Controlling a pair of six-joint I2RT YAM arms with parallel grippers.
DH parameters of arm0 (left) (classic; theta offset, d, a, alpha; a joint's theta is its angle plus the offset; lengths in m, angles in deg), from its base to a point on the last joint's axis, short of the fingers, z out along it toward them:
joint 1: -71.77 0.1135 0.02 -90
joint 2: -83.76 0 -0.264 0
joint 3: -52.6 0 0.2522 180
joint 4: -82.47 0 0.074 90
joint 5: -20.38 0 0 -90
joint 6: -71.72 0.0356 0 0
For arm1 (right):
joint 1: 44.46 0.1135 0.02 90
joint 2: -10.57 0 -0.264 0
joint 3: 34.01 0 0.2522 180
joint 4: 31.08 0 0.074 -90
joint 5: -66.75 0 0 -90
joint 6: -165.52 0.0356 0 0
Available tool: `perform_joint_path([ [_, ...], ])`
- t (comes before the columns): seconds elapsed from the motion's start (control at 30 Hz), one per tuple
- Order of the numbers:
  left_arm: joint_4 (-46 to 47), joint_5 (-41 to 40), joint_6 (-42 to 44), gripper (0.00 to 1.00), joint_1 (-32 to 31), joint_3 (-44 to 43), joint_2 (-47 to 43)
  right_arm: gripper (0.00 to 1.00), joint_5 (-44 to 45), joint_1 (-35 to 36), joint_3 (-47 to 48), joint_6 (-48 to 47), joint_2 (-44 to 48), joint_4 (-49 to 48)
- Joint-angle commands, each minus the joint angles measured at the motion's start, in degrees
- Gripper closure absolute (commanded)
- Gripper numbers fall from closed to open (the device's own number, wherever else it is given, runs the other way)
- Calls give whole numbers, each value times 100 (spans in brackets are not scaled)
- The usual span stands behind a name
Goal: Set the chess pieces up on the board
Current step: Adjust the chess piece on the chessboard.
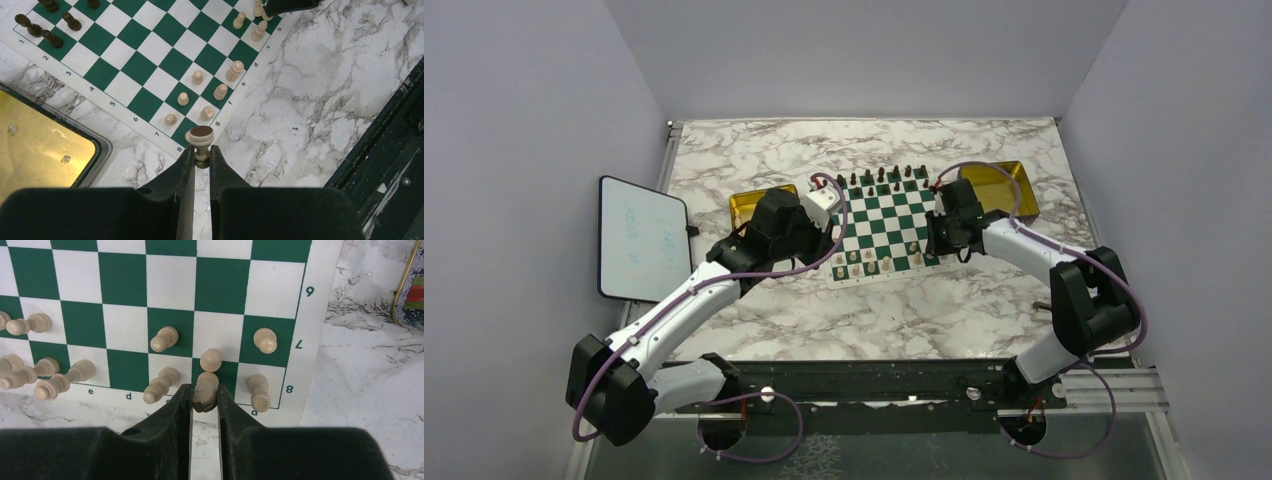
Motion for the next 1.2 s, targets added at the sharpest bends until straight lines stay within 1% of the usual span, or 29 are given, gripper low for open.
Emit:
perform_joint_path([
  [0.0,121,112,33,92,-33,31,-128,79,-78,37,-121,70,227,133],
  [0.4,121,122,32,92,-32,27,-177,79,-61,49,-246,71,128,-60],
  [0.8,122,71,49,91,-33,49,-279,62,20,120,-206,139,142,56],
  [0.97,119,58,58,91,-33,49,-293,59,304,120,-50,235,208,225],
  [1.17,121,61,58,91,-33,57,-307,60,349,125,206,244,177,323],
])
